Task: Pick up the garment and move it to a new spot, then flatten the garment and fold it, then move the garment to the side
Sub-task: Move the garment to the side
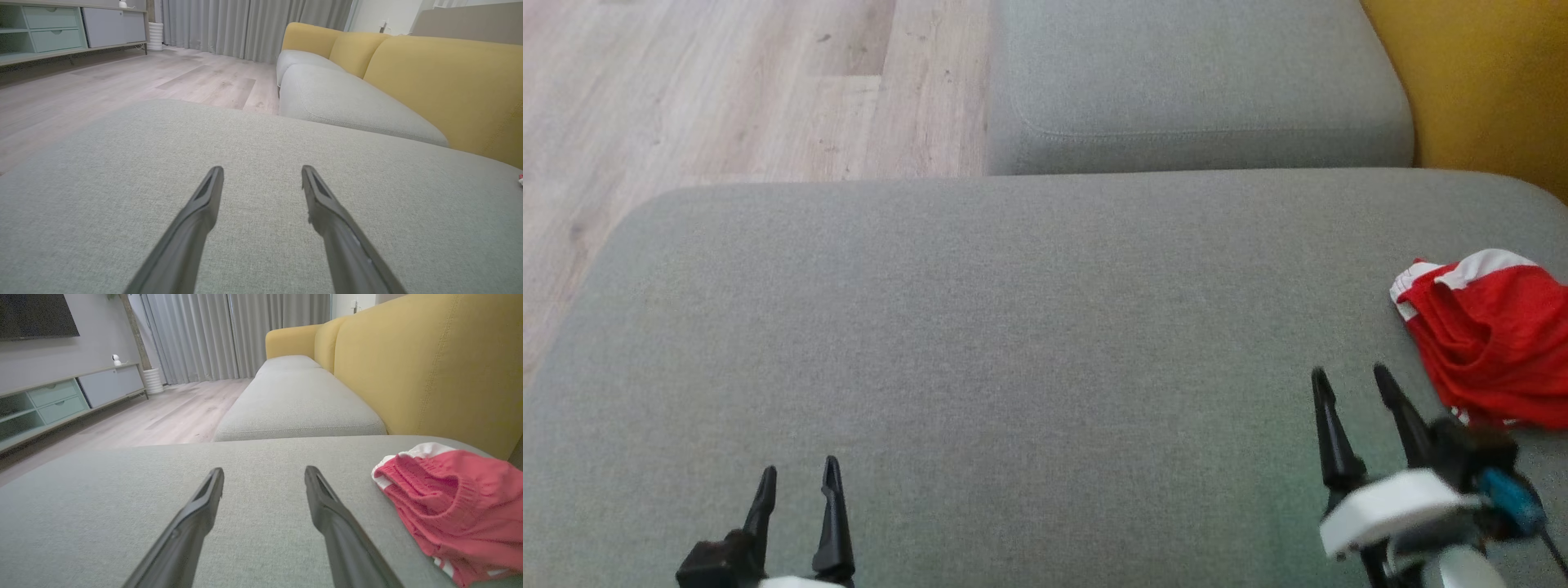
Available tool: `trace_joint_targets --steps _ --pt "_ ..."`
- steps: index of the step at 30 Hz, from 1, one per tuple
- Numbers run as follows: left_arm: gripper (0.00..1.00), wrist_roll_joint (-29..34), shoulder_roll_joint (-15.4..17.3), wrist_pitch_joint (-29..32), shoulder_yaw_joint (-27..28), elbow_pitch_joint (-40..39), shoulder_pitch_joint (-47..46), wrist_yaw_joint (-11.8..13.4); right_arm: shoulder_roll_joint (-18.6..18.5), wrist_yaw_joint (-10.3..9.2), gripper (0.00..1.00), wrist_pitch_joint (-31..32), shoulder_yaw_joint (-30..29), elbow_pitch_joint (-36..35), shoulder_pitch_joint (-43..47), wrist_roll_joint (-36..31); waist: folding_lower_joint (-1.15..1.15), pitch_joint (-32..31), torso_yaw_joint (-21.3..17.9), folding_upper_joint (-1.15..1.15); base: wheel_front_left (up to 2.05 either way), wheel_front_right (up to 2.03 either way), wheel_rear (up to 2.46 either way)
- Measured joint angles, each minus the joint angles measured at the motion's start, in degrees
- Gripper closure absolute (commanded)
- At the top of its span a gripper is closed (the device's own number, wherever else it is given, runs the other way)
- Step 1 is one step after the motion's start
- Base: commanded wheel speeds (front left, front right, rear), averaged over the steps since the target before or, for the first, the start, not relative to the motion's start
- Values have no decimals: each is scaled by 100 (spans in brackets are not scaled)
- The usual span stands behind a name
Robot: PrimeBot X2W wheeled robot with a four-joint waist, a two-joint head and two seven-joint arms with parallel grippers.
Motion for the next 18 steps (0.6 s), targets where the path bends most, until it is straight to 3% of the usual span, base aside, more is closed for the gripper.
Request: trace_joint_targets --steps 6,18 --pt "0 -2 -16 -26 -26 81 21 -46 3 0 0 -246 104 -330 683 249 1 -35 52 0 0 0 0" --pt "0 -25 -46 -25 -44 143 27 -42 8 0 0 -282 224 -526 989 303 0 -69 -31 0 0 0 0"
